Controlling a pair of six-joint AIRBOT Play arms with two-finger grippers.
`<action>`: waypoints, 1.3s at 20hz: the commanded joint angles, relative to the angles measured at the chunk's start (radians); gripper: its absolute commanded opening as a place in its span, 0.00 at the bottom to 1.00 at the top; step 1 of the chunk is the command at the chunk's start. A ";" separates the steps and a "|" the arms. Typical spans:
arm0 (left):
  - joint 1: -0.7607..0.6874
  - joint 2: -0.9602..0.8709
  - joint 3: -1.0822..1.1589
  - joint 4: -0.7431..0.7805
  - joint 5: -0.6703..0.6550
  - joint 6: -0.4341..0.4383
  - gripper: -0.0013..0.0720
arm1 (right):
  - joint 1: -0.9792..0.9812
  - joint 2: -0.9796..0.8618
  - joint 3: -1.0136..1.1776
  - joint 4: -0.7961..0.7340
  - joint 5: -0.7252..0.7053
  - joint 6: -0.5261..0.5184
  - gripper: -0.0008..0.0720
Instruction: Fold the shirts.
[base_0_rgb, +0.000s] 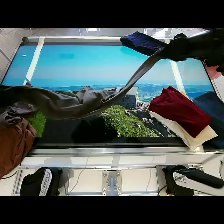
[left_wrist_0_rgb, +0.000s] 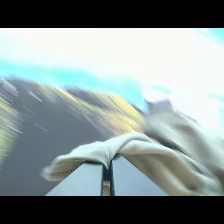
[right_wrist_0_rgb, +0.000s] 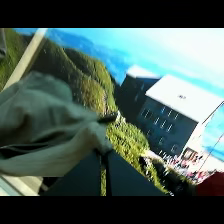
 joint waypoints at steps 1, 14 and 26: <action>0.001 0.073 0.138 0.488 -0.092 -0.134 0.03 | 0.001 0.266 0.001 -0.156 -0.066 0.002 0.03; -0.002 -0.353 0.179 -0.244 -0.167 0.103 0.03 | 0.001 0.085 -0.056 -0.371 -0.095 0.079 0.03; -0.071 -0.980 0.180 -0.365 0.425 0.092 0.03 | -0.001 -0.629 -0.058 -0.223 -0.511 0.280 0.03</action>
